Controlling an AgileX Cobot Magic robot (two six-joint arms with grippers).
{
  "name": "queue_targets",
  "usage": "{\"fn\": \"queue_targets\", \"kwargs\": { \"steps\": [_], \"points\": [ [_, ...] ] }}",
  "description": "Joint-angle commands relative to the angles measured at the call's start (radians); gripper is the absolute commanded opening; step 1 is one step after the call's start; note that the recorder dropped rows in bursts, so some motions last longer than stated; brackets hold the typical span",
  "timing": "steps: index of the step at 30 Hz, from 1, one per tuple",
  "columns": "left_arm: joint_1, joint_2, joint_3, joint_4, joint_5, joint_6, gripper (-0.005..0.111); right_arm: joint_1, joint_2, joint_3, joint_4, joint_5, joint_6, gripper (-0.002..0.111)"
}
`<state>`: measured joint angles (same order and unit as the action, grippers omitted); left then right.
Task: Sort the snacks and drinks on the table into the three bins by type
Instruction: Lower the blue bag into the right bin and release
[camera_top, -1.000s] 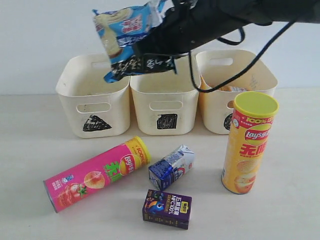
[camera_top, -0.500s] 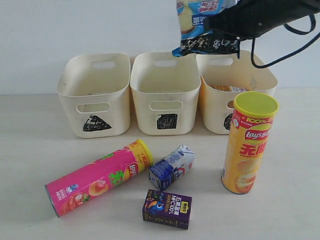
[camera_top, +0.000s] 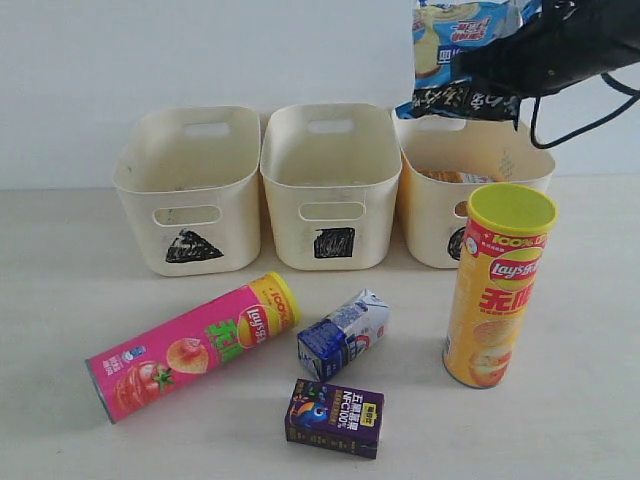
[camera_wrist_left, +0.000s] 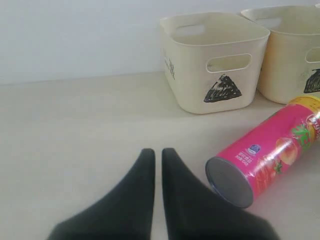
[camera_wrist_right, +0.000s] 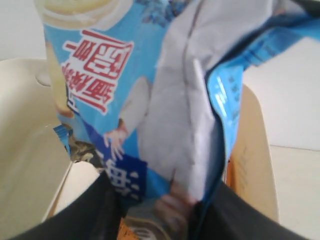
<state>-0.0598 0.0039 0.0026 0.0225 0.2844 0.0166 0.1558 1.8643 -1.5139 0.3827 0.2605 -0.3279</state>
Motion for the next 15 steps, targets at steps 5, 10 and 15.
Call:
{"fn": "queue_targets", "kwargs": {
  "steps": [5, 10, 15],
  "points": [
    [-0.002, -0.004, -0.003, 0.0, 0.0, -0.009, 0.004, -0.007, 0.082, 0.001, 0.0, -0.133, 0.006, 0.001],
    [-0.002, -0.004, -0.003, 0.0, 0.0, -0.009, 0.004, -0.007, 0.127, 0.001, 0.0, -0.158, 0.006, 0.001],
    [-0.002, -0.004, -0.003, 0.0, -0.003, -0.009, 0.004, -0.007, 0.136, 0.001, 0.0, -0.16, 0.006, 0.023]
  ]
}}
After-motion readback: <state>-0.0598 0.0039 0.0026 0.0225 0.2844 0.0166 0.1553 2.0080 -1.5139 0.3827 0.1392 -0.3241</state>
